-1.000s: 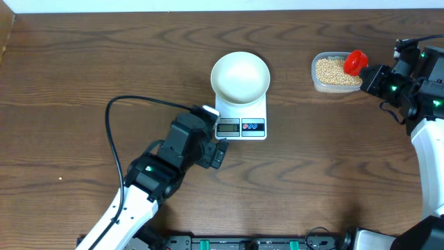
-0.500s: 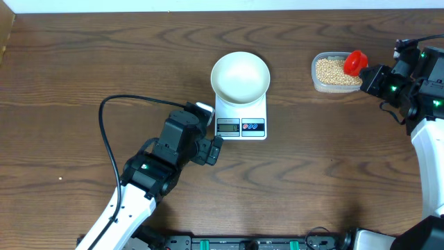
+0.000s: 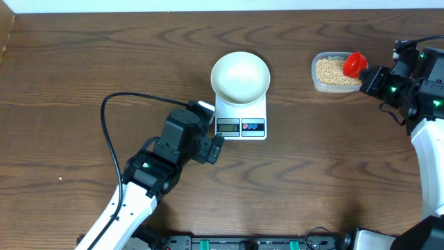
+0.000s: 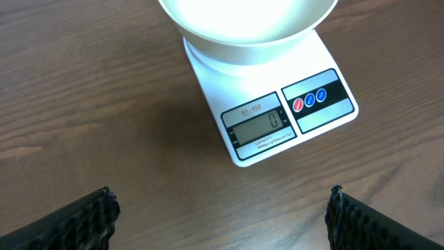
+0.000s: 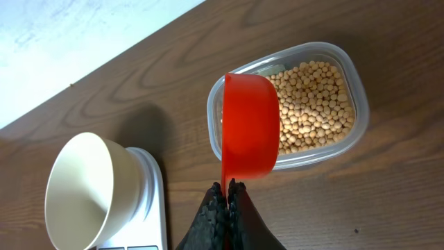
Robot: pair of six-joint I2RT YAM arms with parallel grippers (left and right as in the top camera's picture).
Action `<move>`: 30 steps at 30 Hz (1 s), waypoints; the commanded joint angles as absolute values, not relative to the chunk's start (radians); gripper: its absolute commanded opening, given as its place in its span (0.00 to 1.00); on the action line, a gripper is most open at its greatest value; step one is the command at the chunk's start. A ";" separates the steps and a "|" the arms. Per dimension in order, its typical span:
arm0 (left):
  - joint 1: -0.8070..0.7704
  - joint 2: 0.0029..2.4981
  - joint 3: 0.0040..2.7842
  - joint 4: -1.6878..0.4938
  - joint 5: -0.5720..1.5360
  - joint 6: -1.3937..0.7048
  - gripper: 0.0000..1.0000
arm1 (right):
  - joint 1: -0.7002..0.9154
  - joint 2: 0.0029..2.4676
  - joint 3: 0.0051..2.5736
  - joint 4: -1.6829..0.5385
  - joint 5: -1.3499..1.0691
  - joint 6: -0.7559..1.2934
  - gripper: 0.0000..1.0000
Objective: Scoop item into bowl and weigh 50g on scale
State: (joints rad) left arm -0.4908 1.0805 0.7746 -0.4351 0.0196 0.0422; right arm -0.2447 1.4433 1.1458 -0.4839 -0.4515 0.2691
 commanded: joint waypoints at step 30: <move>-0.487 1.090 0.786 -0.455 0.014 0.056 0.97 | -0.217 1.475 1.490 -0.752 -0.299 0.168 0.01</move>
